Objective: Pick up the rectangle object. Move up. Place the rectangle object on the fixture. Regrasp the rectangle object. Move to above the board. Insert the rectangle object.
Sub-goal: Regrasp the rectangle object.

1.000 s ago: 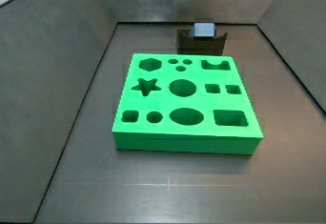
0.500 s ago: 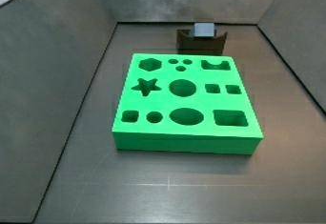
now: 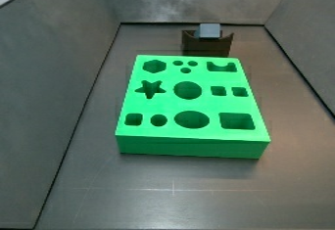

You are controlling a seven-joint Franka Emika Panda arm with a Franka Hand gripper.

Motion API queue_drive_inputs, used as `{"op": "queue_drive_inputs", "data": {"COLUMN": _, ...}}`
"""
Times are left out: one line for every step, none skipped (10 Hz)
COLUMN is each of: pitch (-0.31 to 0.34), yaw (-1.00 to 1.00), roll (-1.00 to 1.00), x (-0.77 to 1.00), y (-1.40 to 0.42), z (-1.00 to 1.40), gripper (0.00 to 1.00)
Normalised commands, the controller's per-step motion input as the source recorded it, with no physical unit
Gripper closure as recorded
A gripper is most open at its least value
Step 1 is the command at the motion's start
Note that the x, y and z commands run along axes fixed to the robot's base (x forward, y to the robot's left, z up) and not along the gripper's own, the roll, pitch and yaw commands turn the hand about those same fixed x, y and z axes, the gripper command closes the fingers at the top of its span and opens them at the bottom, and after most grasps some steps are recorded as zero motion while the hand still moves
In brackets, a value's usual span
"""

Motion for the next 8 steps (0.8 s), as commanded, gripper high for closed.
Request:
{"op": "queue_drive_inputs", "data": {"pitch": -0.003, "yaw": 0.04, "roll": 1.0, "x": -0.02, "y": -0.02, "z": 0.0, "gripper": 0.0}}
{"op": "queue_drive_inputs", "data": {"pitch": -0.007, "yaw": 0.04, "roll": 1.0, "x": -0.02, "y": -0.02, "z": 0.0, "gripper": 0.0}}
{"op": "queue_drive_inputs", "data": {"pitch": -0.007, "yaw": 0.04, "roll": 1.0, "x": -0.02, "y": -0.01, "z": 0.0, "gripper": 0.0}}
{"op": "queue_drive_inputs", "data": {"pitch": -0.005, "yaw": 0.04, "roll": 1.0, "x": -0.01, "y": -0.02, "z": 0.0, "gripper": 0.0}}
{"op": "queue_drive_inputs", "data": {"pitch": -0.002, "yaw": 0.04, "roll": 1.0, "x": -0.01, "y": -0.02, "z": 0.01, "gripper": 0.0}}
{"op": "queue_drive_inputs", "data": {"pitch": 0.005, "yaw": 0.04, "roll": 1.0, "x": 0.01, "y": -0.02, "z": 0.0, "gripper": 0.0}}
{"op": "queue_drive_inputs", "data": {"pitch": 0.015, "yaw": 0.05, "roll": 1.0, "x": 0.03, "y": -0.02, "z": -0.01, "gripper": 0.0}}
{"op": "queue_drive_inputs", "data": {"pitch": 0.024, "yaw": 0.05, "roll": 1.0, "x": 0.04, "y": -0.02, "z": -0.01, "gripper": 0.0}}
